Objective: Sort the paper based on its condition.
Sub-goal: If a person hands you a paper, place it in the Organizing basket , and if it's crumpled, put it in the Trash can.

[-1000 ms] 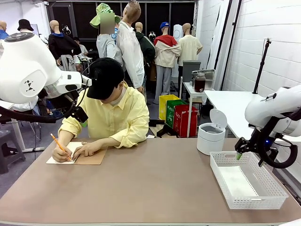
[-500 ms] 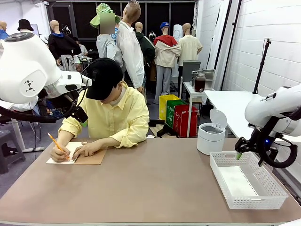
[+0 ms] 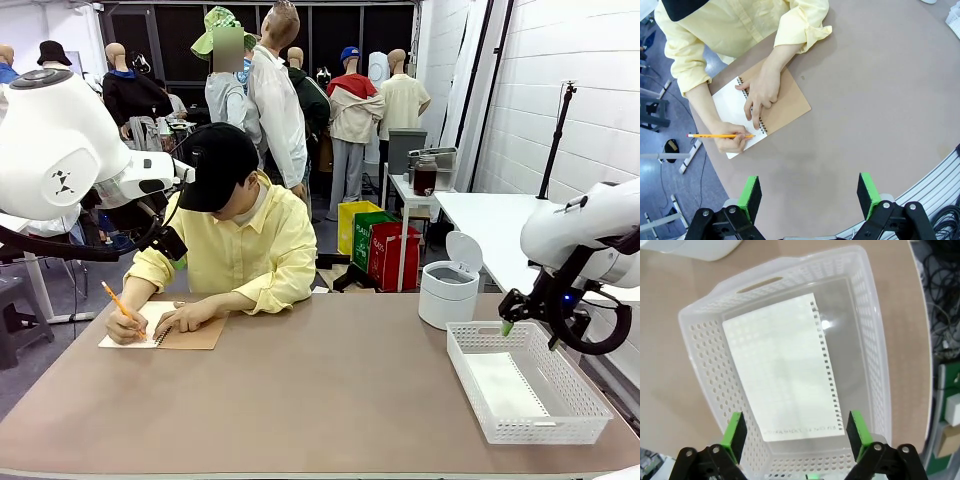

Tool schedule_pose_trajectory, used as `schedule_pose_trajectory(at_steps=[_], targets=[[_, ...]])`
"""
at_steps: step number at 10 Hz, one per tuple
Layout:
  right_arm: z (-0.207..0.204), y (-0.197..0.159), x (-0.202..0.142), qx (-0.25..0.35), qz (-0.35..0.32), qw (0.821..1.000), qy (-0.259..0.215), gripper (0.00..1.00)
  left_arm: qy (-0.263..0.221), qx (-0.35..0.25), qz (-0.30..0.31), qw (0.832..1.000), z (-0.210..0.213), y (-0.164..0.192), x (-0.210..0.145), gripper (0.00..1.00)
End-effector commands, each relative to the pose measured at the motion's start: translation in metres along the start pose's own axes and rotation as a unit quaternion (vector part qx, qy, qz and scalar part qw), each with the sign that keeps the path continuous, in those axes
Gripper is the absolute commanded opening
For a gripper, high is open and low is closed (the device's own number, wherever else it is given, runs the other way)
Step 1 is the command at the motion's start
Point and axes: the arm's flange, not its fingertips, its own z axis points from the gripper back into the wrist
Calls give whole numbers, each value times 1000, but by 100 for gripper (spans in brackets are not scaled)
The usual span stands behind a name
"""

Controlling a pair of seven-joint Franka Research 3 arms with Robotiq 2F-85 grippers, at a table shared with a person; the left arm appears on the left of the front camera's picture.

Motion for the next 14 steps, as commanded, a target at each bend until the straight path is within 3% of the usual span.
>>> schedule_pose_trajectory(at_steps=[1,3,5,7,9,11,12,14], targets=[[33,22,8,20,32,997,-62,100,-3,-1,-1,1000,0,1,0,100],[75,51,7,21,84,989,-116,100,-3,-1,-1,1000,0,1,0,100],[102,85,-1,43,163,977,-132,100,-3,-1,-1,1000,0,1,0,100],[114,115,-13,77,261,953,-131,100,-3,-1,-1,1000,0,1,0,100],[118,137,-26,69,344,924,-155,100,-3,-1,-1,1000,0,1,0,100],[120,143,-32,68,360,914,-175,100,-3,-1,-1,1000,0,1,0,100],[121,151,-31,53,340,928,-146,100,-3,-1,-1,1000,0,1,0,100],[121,151,-31,53,340,928,-146,100,-3,-1,-1,1000,0,1,0,100]])
